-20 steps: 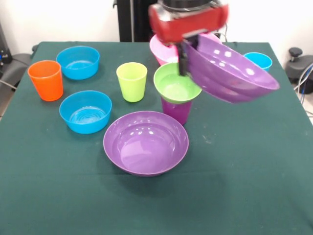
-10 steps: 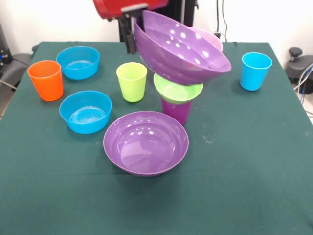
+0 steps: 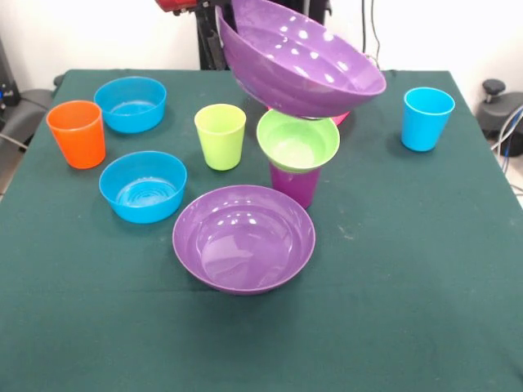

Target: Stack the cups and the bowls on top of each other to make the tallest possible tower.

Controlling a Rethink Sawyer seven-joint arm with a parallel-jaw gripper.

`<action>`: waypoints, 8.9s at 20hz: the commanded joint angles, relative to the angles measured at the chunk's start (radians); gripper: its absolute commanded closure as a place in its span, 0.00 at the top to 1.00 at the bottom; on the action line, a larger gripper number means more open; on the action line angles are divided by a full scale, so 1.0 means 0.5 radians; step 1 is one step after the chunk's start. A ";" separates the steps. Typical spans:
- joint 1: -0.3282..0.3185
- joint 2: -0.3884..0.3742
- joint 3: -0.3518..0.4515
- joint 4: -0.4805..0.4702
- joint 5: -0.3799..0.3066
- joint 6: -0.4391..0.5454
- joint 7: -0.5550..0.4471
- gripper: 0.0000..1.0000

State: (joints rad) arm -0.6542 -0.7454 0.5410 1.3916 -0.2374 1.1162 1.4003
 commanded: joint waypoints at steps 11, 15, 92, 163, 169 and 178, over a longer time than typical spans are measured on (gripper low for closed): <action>-0.132 0.043 0.370 0.324 -0.057 -0.012 -0.407 0.00; -0.138 0.068 0.390 0.275 -0.078 0.034 -0.405 0.00; -0.341 0.134 0.600 0.392 -0.310 -0.009 -0.392 0.00; -0.327 0.123 0.619 0.352 -0.293 0.072 -0.345 0.00; -0.325 0.123 0.624 0.344 -0.283 0.078 -0.336 0.00; -0.312 0.135 0.621 0.342 -0.293 0.052 -0.315 0.00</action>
State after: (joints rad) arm -0.8243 -0.7322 0.8352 1.5152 -0.3662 1.1164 1.4003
